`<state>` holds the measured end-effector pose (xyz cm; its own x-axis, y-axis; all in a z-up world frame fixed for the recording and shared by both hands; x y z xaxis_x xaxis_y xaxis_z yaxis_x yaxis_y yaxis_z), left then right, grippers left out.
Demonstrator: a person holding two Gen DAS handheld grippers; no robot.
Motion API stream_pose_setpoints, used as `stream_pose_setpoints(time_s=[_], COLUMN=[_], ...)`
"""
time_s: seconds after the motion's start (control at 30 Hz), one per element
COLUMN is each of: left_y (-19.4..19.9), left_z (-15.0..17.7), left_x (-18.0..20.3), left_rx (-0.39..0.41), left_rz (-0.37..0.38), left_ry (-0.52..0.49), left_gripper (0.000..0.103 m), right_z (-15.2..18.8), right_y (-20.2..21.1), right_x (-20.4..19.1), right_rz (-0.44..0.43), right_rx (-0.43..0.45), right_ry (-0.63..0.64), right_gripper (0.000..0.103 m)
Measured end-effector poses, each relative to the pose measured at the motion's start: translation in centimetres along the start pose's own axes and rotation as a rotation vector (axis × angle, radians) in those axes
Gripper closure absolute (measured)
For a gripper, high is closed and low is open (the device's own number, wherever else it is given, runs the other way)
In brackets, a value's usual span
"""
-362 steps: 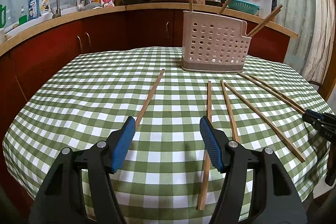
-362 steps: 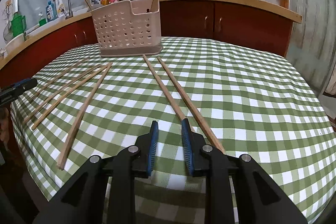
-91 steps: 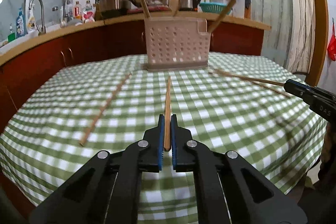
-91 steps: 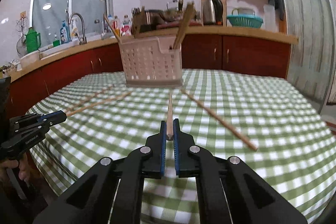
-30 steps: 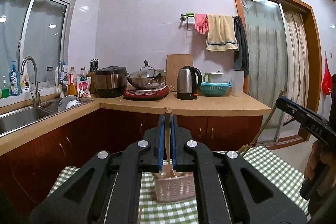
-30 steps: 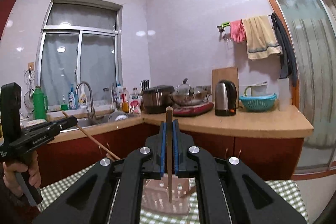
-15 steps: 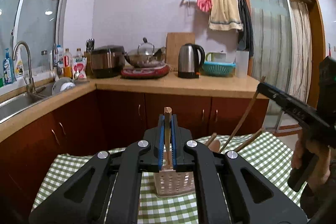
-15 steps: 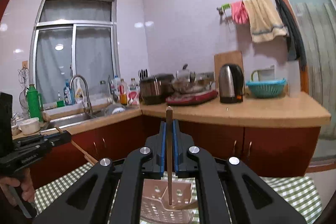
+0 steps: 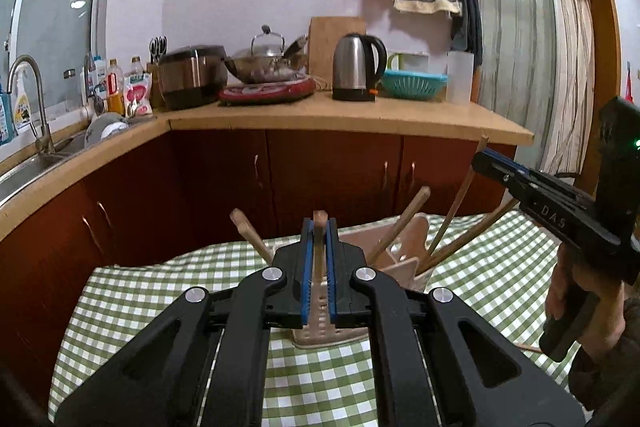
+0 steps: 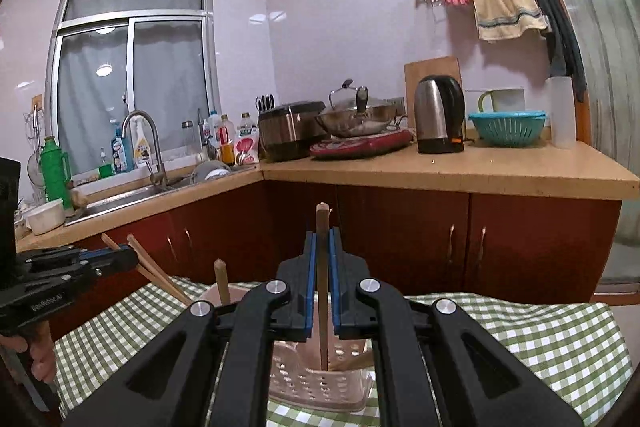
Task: Organize utensils
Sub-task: 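Insert the chopsticks into the holder and open both tools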
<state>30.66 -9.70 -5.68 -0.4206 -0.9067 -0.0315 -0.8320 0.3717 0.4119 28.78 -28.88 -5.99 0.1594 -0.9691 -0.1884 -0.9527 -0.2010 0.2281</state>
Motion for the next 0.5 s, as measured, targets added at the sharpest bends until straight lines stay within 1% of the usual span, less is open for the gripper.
stream_pose_setpoints(time_s=[0.03, 0.07, 0.1, 0.13, 0.2, 0.23, 0.27, 0.33, 0.37, 0.43, 0.5], left_y=[-0.2, -0.4, -0.5, -0.6, -0.6, -0.5, -0.4, 0.0, 0.4, 0.9, 1.6], left_z=[0.3, 0.5, 0.8, 1.0, 1.0, 1.0, 0.9, 0.7, 0.7, 0.6, 0.7], left_x=[0.0, 0.1, 0.1, 0.1, 0.2, 0.1, 0.1, 0.0, -0.1, -0.1, -0.2], left_rx=[-0.007, -0.012, -0.014, -0.014, -0.012, -0.010, -0.006, 0.003, 0.009, 0.019, 0.029], left_rz=[-0.001, 0.000, 0.001, 0.000, 0.002, 0.001, 0.001, 0.002, 0.002, -0.004, -0.005], left_ry=[-0.003, -0.006, -0.008, -0.010, -0.009, -0.006, -0.003, 0.008, 0.011, 0.014, 0.019], left_gripper=[0.092, 0.085, 0.076, 0.071, 0.061, 0.059, 0.054, 0.049, 0.044, 0.041, 0.035], right_z=[0.1, 0.4, 0.4, 0.5, 0.5, 0.4, 0.4, 0.1, -0.1, -0.4, -0.7], right_y=[-0.1, 0.0, 0.0, 0.1, 0.3, 0.5, 0.8, 1.2, 1.6, 2.4, 3.4], right_x=[0.0, 0.0, 0.0, 0.0, -0.1, -0.1, -0.2, -0.3, -0.4, -0.5, -0.5], right_rz=[0.000, 0.001, 0.000, 0.000, 0.002, 0.004, 0.001, 0.000, 0.000, -0.003, -0.001], right_rx=[-0.004, -0.007, -0.007, -0.006, 0.003, 0.006, 0.011, 0.021, 0.029, 0.043, 0.057], right_ry=[0.000, 0.001, 0.001, 0.002, 0.002, 0.003, 0.005, 0.010, 0.014, 0.017, 0.026], right_gripper=[0.096, 0.096, 0.093, 0.083, 0.072, 0.070, 0.070, 0.063, 0.062, 0.058, 0.056])
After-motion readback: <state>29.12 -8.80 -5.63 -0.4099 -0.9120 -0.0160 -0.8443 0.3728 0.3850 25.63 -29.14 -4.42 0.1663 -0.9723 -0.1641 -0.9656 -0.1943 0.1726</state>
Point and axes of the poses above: each gripper's, at about its wrist camera, not at the fingertips, and y roughly against the way its jaws point, x to its right, z to its underside, the point moved 8 cm from there along -y, roughly the way its jaws point
